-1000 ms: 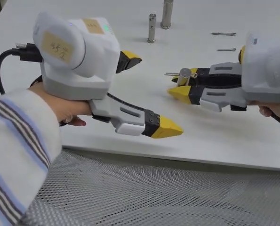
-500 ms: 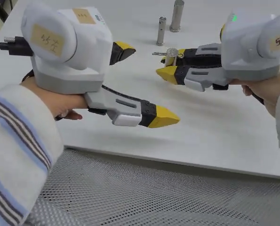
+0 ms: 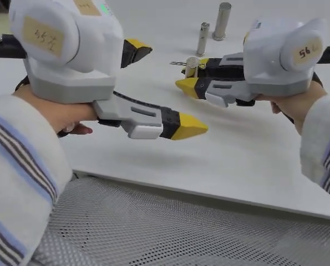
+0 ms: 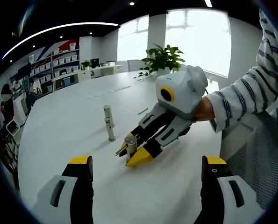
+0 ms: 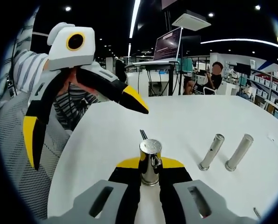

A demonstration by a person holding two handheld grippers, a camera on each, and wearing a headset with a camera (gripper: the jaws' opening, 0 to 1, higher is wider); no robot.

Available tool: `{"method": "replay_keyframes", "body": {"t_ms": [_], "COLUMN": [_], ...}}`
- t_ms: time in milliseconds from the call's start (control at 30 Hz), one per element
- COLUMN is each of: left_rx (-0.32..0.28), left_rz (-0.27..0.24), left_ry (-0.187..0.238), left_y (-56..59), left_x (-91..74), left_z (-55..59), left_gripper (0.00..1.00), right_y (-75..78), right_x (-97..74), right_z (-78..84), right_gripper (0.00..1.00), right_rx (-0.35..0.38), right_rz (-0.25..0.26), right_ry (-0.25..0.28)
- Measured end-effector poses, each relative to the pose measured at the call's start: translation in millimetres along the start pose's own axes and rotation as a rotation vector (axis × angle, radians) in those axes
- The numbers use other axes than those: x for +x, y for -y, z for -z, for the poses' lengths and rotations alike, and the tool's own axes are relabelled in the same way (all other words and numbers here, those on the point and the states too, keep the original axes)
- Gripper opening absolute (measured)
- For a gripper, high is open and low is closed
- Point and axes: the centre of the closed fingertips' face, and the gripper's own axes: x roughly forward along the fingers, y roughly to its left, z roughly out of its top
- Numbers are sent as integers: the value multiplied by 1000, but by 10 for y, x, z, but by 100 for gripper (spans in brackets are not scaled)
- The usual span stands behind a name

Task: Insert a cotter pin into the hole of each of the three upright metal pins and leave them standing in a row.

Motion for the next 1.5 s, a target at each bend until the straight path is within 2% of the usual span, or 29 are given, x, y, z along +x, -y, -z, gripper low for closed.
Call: {"method": "replay_keyframes", "body": {"t_ms": [200, 367, 633, 900, 1000, 1100, 1167, 1267, 1333, 1367, 1433, 1500], "left_rx": [2, -1, -4, -5, -10, -16, -17, -14, -17, -20, -24, -29], "left_rz": [-13, -10, -9, -5, -2, -2, -1, -2, -3, -2, 1, 1], "left_ry": [3, -1, -16, -15, -13, -12, -13, -12, -2, 4, 8, 17], "left_y": [-22, -47, -80, -73, -64, -73, -72, -83, -97, -108, -126, -139], "left_x": [-12, -27, -30, -24, -21, -20, -18, -27, -35, -35, -29, -16], "left_z": [-20, 1, 42, 32, 28, 30, 31, 7, -23, -38, -57, -77], "left_gripper": [98, 98, 98, 98, 98, 98, 98, 98, 98, 98, 98, 98], "right_y": [-17, -12, 17, 41, 64, 53, 43, 50, 86, 89, 71, 90], "right_x": [43, 52, 47, 47, 10, -80, -163, -315, -447, -547, -718, -868], "right_z": [39, 34, 18, 6, -26, -113, -145, -114, -113, -163, -218, -248], "right_gripper": [9, 9, 9, 10, 15, 26, 30, 42, 53, 54, 54, 58], "right_rx": [-3, 11, 37, 58, 82, 89, 94, 106, 131, 138, 146, 160], "right_rz": [-7, -6, 47, 57, 59, 68, 64, 73, 85, 93, 107, 126], "right_ry": [-7, 16, 37, 58, 70, 89, 90, 50, 62, 86, 96, 107]}}
